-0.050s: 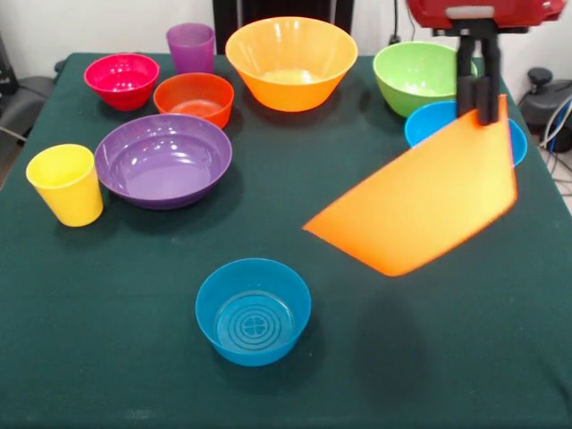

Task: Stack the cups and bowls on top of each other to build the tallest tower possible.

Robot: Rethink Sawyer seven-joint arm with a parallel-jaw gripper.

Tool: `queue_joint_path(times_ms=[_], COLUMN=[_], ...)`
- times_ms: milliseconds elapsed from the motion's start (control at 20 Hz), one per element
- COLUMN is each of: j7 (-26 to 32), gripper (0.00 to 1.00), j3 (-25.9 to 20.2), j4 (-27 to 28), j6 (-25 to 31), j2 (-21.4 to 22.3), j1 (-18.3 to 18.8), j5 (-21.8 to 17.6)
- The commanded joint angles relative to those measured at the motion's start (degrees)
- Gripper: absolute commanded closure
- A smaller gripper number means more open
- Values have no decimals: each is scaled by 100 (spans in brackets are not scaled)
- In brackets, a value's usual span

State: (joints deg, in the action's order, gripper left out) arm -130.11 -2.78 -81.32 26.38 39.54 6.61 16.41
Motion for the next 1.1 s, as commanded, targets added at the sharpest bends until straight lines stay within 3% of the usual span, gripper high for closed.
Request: queue_joint_path(times_ms=[50,350,500,850,1100], j7=[644,1053,1216,1522,1621], gripper=[100,100,100,100,100], j3=[-1355,-2944,-3809,-5086,-5951], j4=[87,-329,-344,-349,-646], j6=[-513,-861,-916,-885,-857], j2=[-268,-487,-805,-1559,-2003], j1=[308,1240,1689,2519,3134], j5=[-274,-254,-333,-815,-1309])
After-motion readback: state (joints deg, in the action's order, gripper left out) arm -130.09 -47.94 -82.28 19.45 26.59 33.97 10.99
